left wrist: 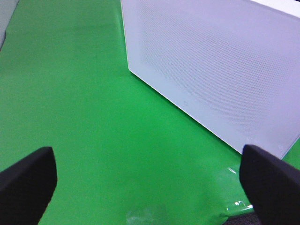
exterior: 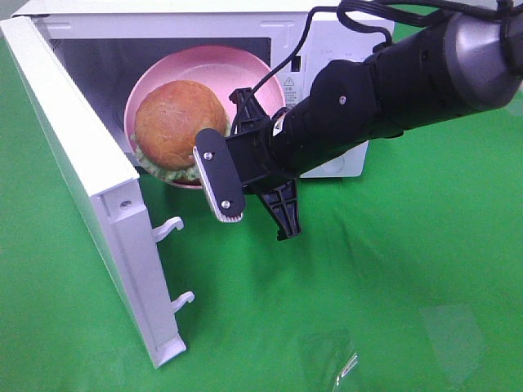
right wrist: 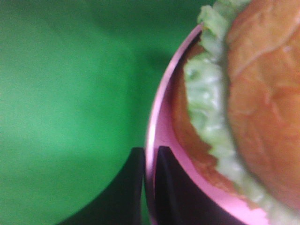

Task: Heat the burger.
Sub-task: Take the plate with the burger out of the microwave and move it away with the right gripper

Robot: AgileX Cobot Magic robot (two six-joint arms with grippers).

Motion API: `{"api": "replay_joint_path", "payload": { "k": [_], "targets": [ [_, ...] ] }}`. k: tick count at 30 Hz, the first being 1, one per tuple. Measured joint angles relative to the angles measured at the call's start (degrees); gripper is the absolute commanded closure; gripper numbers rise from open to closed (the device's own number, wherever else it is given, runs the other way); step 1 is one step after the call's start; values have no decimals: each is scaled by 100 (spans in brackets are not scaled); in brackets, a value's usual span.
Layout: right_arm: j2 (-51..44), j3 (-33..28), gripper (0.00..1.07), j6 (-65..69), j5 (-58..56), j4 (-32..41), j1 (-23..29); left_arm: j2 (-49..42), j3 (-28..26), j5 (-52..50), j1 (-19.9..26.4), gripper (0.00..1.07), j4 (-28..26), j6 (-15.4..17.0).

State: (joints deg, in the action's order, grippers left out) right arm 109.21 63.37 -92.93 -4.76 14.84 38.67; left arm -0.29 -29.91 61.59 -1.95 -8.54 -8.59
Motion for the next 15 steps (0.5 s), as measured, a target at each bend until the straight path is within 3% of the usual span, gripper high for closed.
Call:
{"api": "replay_joint_path", "payload": {
  "k": [15],
  "targets": [
    [-132,-132,107,0,-882,453,0,0,0,0,0,9,0,0]
  ]
}}
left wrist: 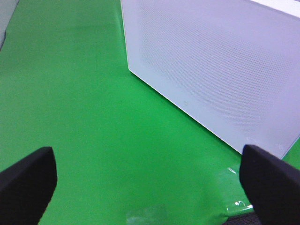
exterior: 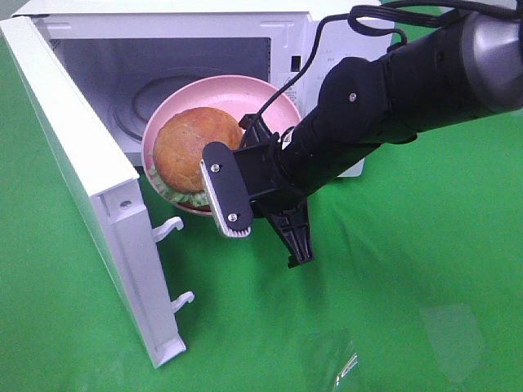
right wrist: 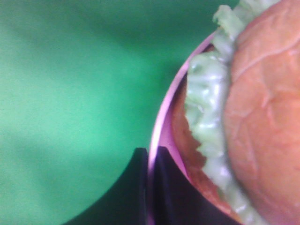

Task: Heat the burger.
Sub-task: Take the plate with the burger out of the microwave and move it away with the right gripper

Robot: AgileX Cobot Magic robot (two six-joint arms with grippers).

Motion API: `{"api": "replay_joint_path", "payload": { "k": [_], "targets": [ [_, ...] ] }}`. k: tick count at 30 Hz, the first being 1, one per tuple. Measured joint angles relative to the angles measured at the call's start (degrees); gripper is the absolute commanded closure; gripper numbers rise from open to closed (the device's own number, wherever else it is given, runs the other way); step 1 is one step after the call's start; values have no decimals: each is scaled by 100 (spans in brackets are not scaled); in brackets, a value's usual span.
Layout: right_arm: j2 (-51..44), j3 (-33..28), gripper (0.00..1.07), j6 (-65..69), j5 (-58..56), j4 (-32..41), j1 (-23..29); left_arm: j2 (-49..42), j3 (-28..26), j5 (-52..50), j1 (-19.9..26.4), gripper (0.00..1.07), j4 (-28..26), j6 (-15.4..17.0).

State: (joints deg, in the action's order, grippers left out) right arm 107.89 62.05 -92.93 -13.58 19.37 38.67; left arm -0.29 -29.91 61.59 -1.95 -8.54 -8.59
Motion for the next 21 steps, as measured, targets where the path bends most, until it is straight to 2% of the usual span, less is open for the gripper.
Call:
{"api": "replay_joint_path", "payload": {
  "k": [21],
  "targets": [
    [0,0,107,97,-619,441,-17,0,0,0,0,9,0,0]
  ]
}}
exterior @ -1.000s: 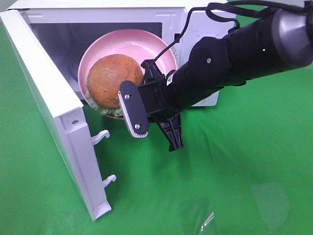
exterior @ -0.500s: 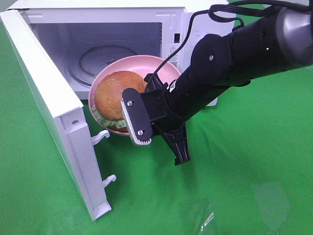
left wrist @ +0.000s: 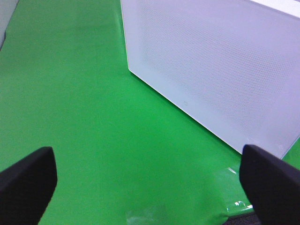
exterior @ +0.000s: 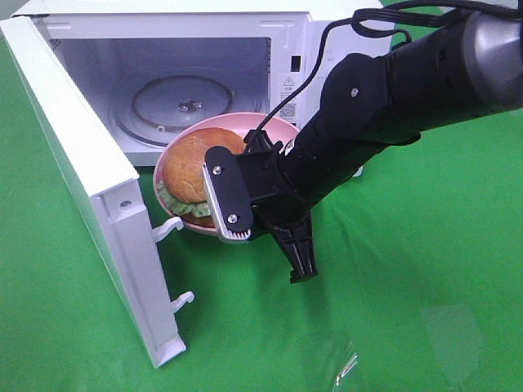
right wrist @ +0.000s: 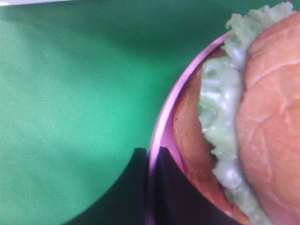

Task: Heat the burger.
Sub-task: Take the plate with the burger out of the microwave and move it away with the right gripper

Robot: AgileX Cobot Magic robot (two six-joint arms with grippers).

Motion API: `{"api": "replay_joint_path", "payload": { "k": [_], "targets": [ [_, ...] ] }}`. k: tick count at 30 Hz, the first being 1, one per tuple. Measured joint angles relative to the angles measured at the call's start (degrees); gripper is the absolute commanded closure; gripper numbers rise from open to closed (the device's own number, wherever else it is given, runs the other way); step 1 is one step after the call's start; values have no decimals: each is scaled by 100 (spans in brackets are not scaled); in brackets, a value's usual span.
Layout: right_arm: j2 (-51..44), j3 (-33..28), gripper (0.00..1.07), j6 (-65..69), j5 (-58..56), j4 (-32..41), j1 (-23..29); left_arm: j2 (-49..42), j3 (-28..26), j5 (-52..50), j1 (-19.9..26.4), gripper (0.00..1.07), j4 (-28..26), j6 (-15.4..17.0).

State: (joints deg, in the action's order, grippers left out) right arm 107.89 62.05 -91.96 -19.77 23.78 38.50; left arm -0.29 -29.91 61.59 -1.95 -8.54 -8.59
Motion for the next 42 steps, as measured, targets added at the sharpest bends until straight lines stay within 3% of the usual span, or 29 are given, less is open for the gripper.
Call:
{"api": "replay_joint_path", "payload": {
  "k": [10,42],
  "targets": [
    [-103,-212,107,46,120,160,0,0,0,0,0,9,0,0],
    [-1885,-2240,107,40,1043,653,418,0,0,0,0,9,0,0]
  ]
}}
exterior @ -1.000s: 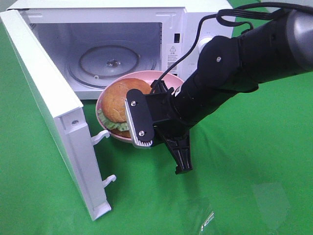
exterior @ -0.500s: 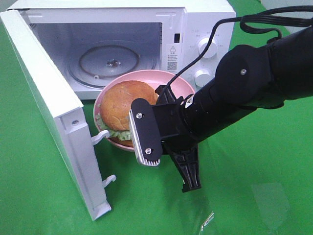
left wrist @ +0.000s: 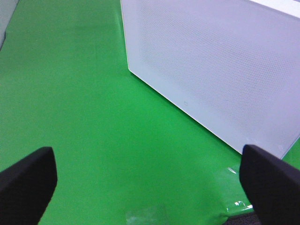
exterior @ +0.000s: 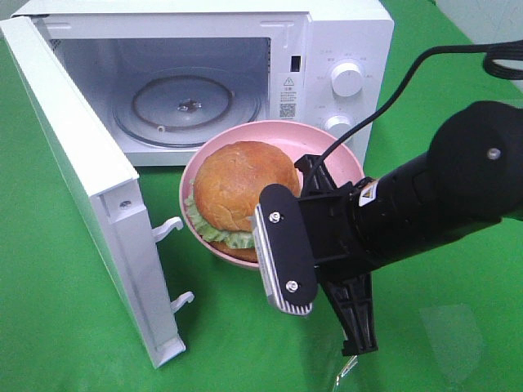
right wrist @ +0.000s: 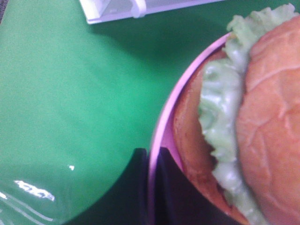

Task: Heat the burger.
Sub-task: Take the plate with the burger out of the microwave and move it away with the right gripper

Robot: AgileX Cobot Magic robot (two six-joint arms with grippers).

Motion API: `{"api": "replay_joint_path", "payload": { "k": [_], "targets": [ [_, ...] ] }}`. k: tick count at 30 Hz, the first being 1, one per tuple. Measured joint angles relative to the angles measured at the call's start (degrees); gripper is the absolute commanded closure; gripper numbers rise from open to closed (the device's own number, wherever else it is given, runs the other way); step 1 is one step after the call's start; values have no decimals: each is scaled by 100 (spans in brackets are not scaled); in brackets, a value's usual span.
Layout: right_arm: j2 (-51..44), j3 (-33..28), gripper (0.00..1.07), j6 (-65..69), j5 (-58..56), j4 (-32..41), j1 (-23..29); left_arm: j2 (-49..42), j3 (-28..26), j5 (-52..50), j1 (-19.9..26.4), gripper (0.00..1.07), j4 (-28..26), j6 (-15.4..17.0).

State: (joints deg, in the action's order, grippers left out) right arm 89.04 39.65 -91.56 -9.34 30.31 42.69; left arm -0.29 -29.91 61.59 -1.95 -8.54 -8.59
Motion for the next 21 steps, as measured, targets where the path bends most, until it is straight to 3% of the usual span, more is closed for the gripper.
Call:
{"api": "replay_joint_path", "payload": {
  "k": [12,21],
  "targets": [
    [-1100,-1140,107,378,109,424,0,0,0,0,0,9,0,0],
    [-1725,-1639,107,1008,327,441,0,0,0,0,0,9,0,0]
  ]
}}
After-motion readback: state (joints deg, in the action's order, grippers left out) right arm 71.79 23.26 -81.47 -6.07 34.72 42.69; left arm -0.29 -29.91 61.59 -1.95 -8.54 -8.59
